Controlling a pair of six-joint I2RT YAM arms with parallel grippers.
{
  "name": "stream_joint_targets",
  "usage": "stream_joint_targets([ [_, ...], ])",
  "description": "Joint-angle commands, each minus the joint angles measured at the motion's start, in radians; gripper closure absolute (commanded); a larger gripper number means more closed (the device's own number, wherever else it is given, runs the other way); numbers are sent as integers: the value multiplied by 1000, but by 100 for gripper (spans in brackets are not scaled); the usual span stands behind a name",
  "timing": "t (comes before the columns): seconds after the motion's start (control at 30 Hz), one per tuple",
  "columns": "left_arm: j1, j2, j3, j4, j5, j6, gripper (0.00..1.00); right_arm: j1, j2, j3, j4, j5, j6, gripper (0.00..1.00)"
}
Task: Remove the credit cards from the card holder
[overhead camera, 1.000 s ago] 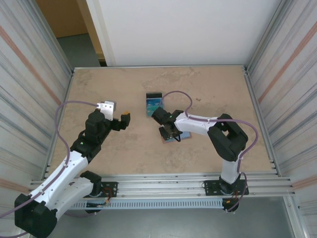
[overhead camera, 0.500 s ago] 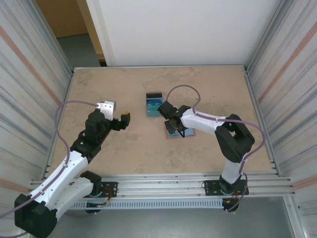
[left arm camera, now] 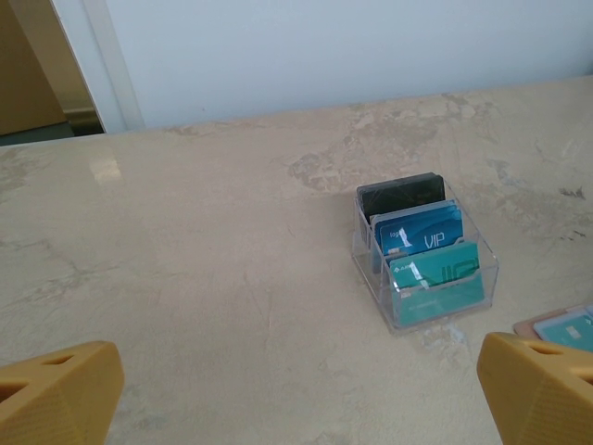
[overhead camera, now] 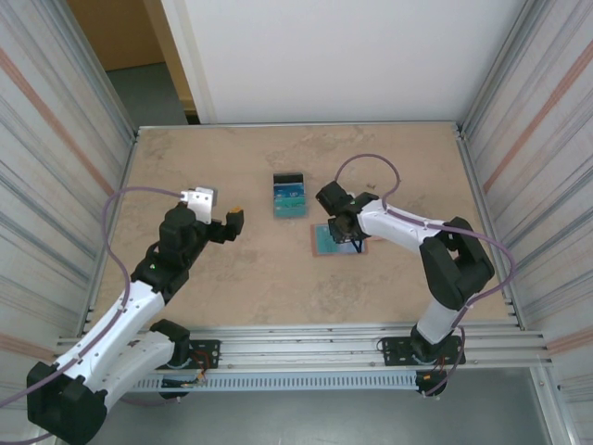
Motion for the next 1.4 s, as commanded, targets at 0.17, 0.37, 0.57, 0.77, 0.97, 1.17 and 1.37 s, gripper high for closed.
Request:
stream_joint_targets([
  [0.17, -15, 26, 46, 17, 8, -4, 1, -100, -42, -107, 58, -85, 33, 66],
  [0.37, -15, 34, 49, 14, 10, -8, 1, -130, -70, -120, 53, -86, 35, 66],
  [0.57, -18, 39, 43, 16, 4, -18, 1, -130, -142, -95, 16, -63, 51, 66],
  [0.77, -18, 57, 44, 22, 6, -24, 1, -125, -188, -70, 10, -47, 117, 67],
  [0.97, -17, 67, 43, 27, 6, -26, 1, -71, -202, -40, 41, -70, 117, 67],
  [1.17, -17, 74, 36, 34, 6, -33, 1, -17, -119, 12, 56, -165, 92, 67],
  [1.37, -18, 81, 36, 39, 16, -40, 1, -10, -11, 37, 88, -240, 70, 63],
])
